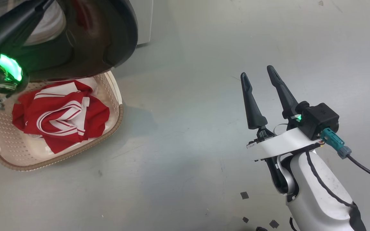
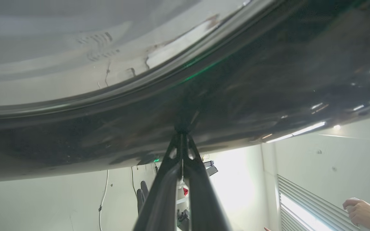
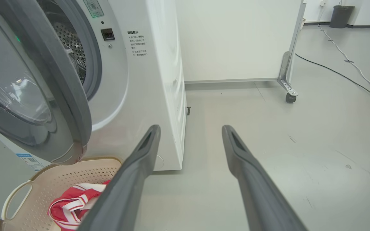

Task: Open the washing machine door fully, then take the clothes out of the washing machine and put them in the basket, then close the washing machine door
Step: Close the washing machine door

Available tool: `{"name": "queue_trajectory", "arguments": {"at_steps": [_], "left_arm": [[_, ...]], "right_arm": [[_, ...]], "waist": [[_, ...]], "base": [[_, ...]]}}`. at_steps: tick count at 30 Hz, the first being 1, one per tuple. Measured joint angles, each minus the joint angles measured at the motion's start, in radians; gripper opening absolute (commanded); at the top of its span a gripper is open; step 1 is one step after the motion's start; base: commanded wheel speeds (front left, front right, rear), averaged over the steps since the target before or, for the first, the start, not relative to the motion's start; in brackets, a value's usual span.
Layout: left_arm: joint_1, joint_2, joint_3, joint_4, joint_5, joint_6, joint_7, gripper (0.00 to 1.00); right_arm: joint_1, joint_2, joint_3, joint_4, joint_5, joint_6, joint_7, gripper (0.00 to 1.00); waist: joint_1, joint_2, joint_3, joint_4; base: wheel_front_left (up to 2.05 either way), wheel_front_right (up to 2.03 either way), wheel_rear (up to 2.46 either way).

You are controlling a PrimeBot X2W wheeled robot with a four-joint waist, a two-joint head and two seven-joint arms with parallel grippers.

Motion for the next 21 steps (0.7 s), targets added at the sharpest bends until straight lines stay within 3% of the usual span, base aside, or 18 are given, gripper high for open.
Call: {"name": "queue_trajectory", "arguments": {"at_steps": [21], "left_arm": [[-0.180, -0.025, -0.015, 0.217, 0.113, 0.016, -0.100, 0.00]], "right_arm": [[-0.014, 0.001, 0.032, -0.003, 0.050, -0.014, 0.000, 1.00]], "waist": [[0.0000, 0.0000, -0.004, -0.047]], "base": [[0.00, 0.00, 0.00]]}}
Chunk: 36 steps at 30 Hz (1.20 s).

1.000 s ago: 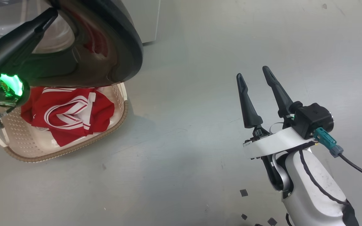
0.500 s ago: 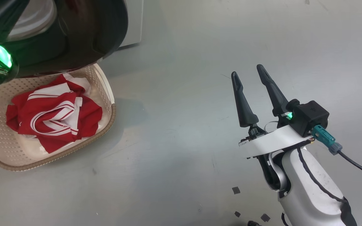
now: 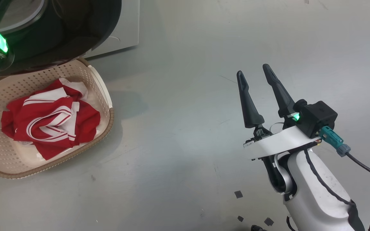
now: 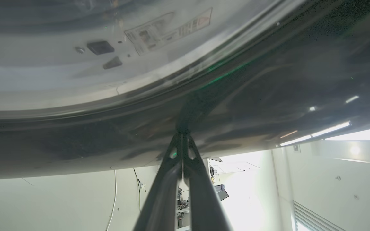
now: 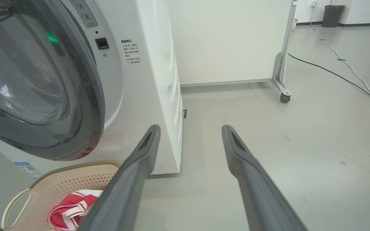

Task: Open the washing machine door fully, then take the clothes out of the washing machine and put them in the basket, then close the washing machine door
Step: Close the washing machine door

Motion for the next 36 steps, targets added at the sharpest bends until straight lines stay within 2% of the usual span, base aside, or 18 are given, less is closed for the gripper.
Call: {"name": "queue_trajectory", "arguments": {"at_steps": [13, 21, 22, 23, 24, 25, 26, 30, 36], "left_arm": [[0.008, -0.011, -0.005, 0.065, -0.006, -0.064, 0.012, 0.00], [0.127, -0.029, 0.029, 0.090, -0.015, -0.126, -0.009, 0.00], [0.145, -0.030, 0.036, 0.093, -0.015, -0.130, -0.011, 0.20], [0.163, -0.032, 0.043, 0.094, -0.015, -0.134, -0.021, 0.28], [0.178, -0.034, 0.050, 0.097, -0.015, -0.141, -0.029, 0.44], [0.193, -0.035, 0.057, 0.099, -0.015, -0.143, -0.039, 0.78], [0.209, -0.039, 0.067, 0.100, -0.015, -0.151, -0.048, 1.00], [0.278, -0.060, 0.094, 0.095, -0.016, -0.166, -0.074, 1.00], [0.385, -0.125, 0.150, 0.065, -0.035, -0.177, -0.137, 1.00]], "right_arm": [[-0.001, 0.000, -0.033, 0.022, -0.030, -0.010, 0.000, 1.00], [0.013, 0.000, -0.050, 0.038, -0.045, -0.010, 0.000, 1.00], [0.018, 0.000, -0.051, 0.040, -0.047, -0.010, 0.000, 1.00], [0.021, 0.000, -0.051, 0.042, -0.048, -0.010, 0.000, 1.00], [0.024, 0.000, -0.054, 0.044, -0.049, -0.010, 0.000, 1.00], [0.027, 0.000, -0.055, 0.045, -0.051, -0.010, 0.000, 1.00], [0.030, 0.000, -0.057, 0.048, -0.054, -0.009, 0.000, 1.00], [0.044, 0.000, -0.063, 0.059, -0.058, -0.008, 0.000, 1.00], [0.068, 0.000, -0.085, 0.067, -0.066, -0.008, 0.000, 1.00]], "waist": [[0.0000, 0.0000, -0.031, 0.041], [0.0000, 0.0000, -0.062, 0.092], [0.0000, 0.0000, -0.066, 0.098], [0.0000, 0.0000, -0.071, 0.105], [0.0000, 0.0000, -0.076, 0.111], [0.0000, 0.0000, -0.080, 0.118], [0.0000, 0.0000, -0.085, 0.124], [0.0000, 0.0000, -0.108, 0.145], [0.0000, 0.0000, -0.143, 0.174]], "base": [[0.00, 0.00, 0.00], [0.00, 0.00, 0.00], [0.00, 0.00, 0.00], [0.00, 0.00, 0.00], [0.00, 0.00, 0.00], [0.00, 0.00, 0.00], [0.00, 0.00, 0.00], [0.00, 0.00, 0.00], [0.00, 0.00, 0.00]]}}
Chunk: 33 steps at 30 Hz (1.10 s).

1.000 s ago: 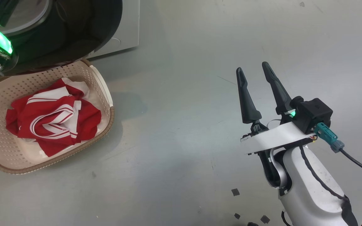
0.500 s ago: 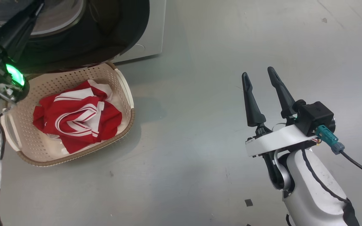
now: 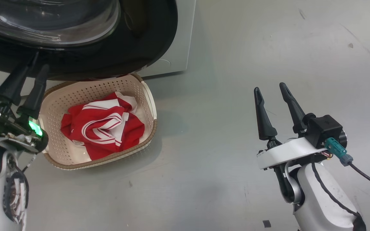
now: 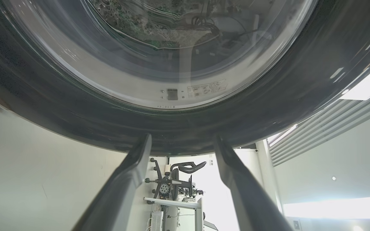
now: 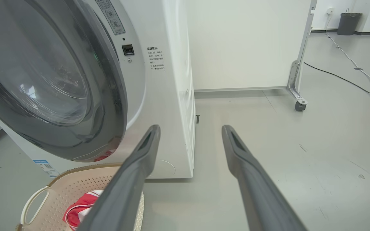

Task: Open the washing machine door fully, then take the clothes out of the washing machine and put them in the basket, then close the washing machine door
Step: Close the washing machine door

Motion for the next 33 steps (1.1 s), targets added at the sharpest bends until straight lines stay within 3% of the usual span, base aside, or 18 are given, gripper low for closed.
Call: {"name": "queue_trajectory", "arguments": {"at_steps": [12, 20, 26, 30, 33], "left_arm": [[0.211, -0.090, 0.080, -0.094, 0.046, 0.000, -0.128, 1.00], [0.315, -0.111, 0.111, -0.162, 0.179, 0.000, -0.246, 1.00], [0.338, -0.119, 0.147, -0.304, 0.359, 0.000, -0.404, 1.00], [0.374, -0.097, 0.127, -0.369, 0.589, 0.000, -0.526, 1.00], [0.416, -0.049, 0.082, -0.388, 0.793, -0.001, -0.597, 1.00]], "right_arm": [[0.050, -0.004, -0.017, 0.020, -0.026, 0.003, 0.000, 1.00], [0.078, -0.008, -0.021, 0.043, -0.027, 0.011, 0.000, 1.00], [0.092, -0.009, -0.031, 0.044, -0.035, 0.013, 0.000, 1.00], [0.102, -0.009, -0.039, 0.042, -0.035, 0.013, 0.000, 1.00], [0.105, -0.012, -0.043, 0.039, -0.036, 0.013, 0.000, 1.00]], "waist": [[0.0000, 0.0000, -0.074, 0.055], [0.0000, 0.0000, -0.121, 0.075], [0.0000, 0.0000, -0.160, 0.083], [0.0000, 0.0000, -0.179, 0.087], [0.0000, 0.0000, -0.190, 0.089]], "base": [[0.00, 0.00, 0.00], [0.00, 0.00, 0.00], [0.00, 0.00, 0.00], [0.00, 0.00, 0.00], [0.00, 0.00, 0.00]]}}
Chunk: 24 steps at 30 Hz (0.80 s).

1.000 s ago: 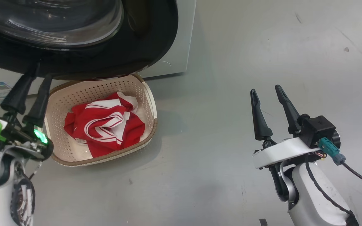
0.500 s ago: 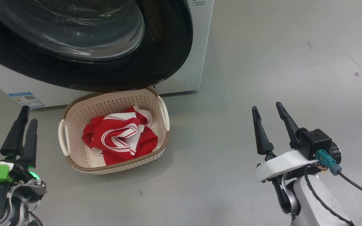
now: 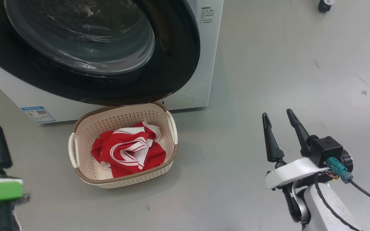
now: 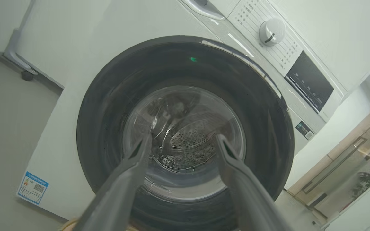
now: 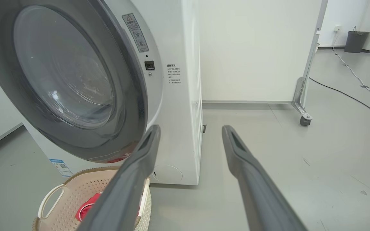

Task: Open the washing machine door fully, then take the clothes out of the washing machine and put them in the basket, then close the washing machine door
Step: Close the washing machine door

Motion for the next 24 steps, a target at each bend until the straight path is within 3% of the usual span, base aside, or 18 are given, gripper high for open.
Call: {"name": "queue_trajectory", "arguments": {"at_steps": [6, 14, 24], "left_arm": [[0.081, 0.034, -0.087, 0.017, 0.293, 0.006, -0.105, 1.00], [0.142, 0.050, -0.212, 0.039, 0.582, 0.117, -0.167, 1.00], [0.204, 0.023, -0.289, 0.093, 0.683, 0.195, -0.167, 1.00]], "right_arm": [[0.008, -0.001, -0.005, -0.005, -0.007, 0.000, 0.000, 1.00], [0.051, -0.004, -0.012, -0.008, -0.007, 0.000, 0.000, 1.00], [0.113, -0.002, -0.010, 0.002, -0.007, -0.001, 0.000, 1.00]], "waist": [[0.0000, 0.0000, -0.018, 0.001], [0.0000, 0.0000, -0.056, 0.008], [0.0000, 0.0000, -0.102, 0.020]], "base": [[0.00, 0.00, 0.00], [0.00, 0.00, 0.00], [0.00, 0.00, 0.00]]}}
